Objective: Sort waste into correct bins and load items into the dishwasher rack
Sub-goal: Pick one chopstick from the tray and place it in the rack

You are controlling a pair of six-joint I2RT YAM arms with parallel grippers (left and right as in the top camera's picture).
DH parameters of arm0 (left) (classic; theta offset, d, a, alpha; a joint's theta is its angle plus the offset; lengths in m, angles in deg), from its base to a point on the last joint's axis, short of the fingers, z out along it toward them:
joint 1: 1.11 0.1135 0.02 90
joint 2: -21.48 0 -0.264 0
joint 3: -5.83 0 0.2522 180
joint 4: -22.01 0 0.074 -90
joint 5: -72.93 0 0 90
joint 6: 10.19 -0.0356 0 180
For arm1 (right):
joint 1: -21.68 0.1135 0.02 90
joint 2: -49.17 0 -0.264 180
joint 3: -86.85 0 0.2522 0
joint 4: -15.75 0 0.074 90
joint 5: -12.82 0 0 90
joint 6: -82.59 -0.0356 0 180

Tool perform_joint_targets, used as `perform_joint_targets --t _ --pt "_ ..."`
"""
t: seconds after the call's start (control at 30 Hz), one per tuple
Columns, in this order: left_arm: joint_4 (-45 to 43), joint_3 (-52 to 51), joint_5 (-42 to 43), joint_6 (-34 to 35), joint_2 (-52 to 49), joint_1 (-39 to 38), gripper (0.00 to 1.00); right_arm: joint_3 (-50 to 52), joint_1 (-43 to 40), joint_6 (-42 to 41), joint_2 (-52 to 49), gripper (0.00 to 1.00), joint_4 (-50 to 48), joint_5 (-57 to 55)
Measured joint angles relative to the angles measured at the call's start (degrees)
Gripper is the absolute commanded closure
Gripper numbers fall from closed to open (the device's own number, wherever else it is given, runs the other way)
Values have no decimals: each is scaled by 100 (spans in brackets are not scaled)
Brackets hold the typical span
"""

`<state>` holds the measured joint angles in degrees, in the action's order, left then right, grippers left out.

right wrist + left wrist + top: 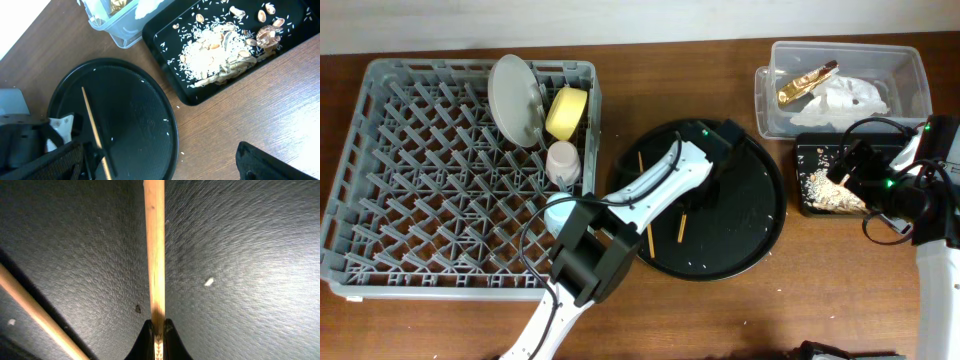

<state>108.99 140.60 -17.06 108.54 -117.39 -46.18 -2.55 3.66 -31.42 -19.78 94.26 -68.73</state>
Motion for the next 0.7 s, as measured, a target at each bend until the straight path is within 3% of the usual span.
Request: perform_joint_targets --t 0.23,0.33,0.43,0.53,0.7 --pt "2323 2599 -719 -944 789 1095 99 0 0 -2 0 1 0 0" --pt "2341 2627 -737 -1342 1384 1676 99 0 0 -2 0 1 0 2" --pt "2323 1766 -756 -1574 2356 2293 99 0 0 -2 0 2 -2 0" --pt "2280 -184 -1207 -1661 3501 2916 99 0 0 -4 0 2 0 0" --pt "809 -1816 -1775 -2516 3587 3589 100 0 0 -2 0 2 9 0"
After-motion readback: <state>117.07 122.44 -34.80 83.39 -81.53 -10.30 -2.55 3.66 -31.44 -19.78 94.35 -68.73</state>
